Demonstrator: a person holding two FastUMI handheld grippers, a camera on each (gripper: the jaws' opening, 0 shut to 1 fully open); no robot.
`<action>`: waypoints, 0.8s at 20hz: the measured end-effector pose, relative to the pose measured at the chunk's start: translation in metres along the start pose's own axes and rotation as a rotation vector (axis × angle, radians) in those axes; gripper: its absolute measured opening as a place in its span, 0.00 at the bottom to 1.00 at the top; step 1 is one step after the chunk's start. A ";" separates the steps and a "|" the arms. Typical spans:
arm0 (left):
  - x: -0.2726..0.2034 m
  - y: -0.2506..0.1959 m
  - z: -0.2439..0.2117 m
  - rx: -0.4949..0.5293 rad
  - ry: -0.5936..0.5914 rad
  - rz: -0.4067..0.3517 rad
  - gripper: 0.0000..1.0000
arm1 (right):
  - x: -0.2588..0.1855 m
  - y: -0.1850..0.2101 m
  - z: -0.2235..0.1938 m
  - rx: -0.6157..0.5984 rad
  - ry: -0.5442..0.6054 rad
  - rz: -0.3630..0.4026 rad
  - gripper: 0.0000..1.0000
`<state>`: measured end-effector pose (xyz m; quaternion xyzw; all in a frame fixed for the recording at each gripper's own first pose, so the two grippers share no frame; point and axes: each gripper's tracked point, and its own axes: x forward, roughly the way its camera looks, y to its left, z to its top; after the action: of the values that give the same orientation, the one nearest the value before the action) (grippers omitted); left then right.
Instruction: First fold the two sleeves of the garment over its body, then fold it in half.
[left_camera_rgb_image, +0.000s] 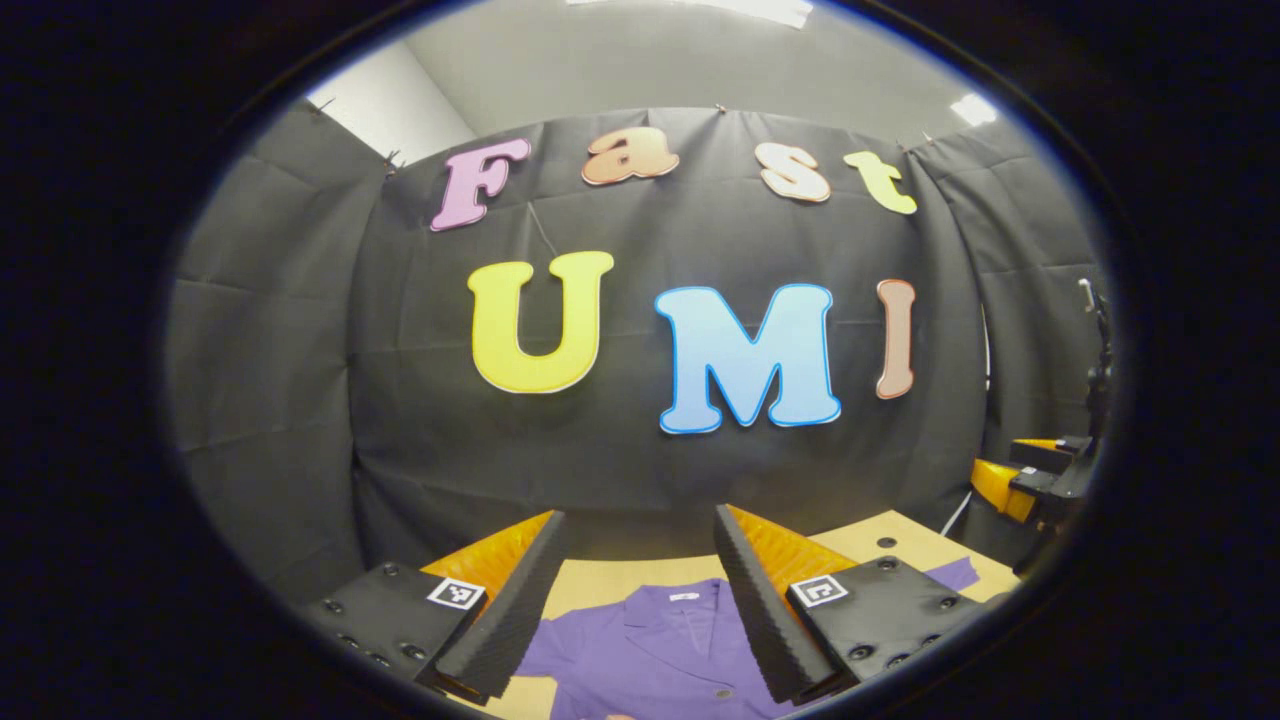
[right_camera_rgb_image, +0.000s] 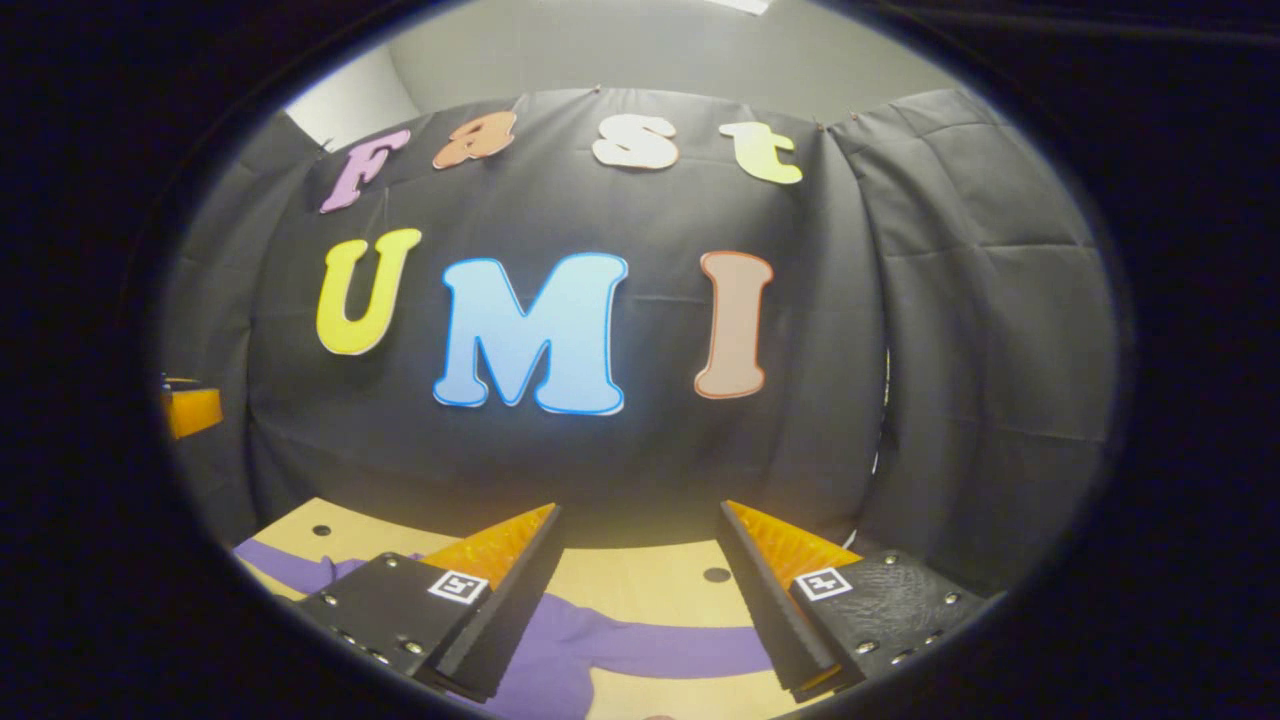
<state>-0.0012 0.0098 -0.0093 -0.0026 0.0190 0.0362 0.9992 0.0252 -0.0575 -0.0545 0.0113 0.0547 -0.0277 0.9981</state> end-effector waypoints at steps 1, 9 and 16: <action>0.000 0.000 0.001 0.002 -0.001 0.003 0.93 | 0.003 -0.009 -0.009 0.001 0.016 -0.016 0.96; -0.004 -0.001 -0.001 0.019 0.009 0.046 0.93 | 0.031 -0.088 -0.093 0.034 0.193 -0.133 0.96; -0.012 0.001 -0.004 0.020 0.026 0.105 0.93 | 0.055 -0.127 -0.172 0.022 0.362 -0.156 0.96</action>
<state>-0.0138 0.0102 -0.0132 0.0079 0.0326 0.0881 0.9955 0.0542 -0.1829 -0.2336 0.0226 0.2335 -0.1032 0.9666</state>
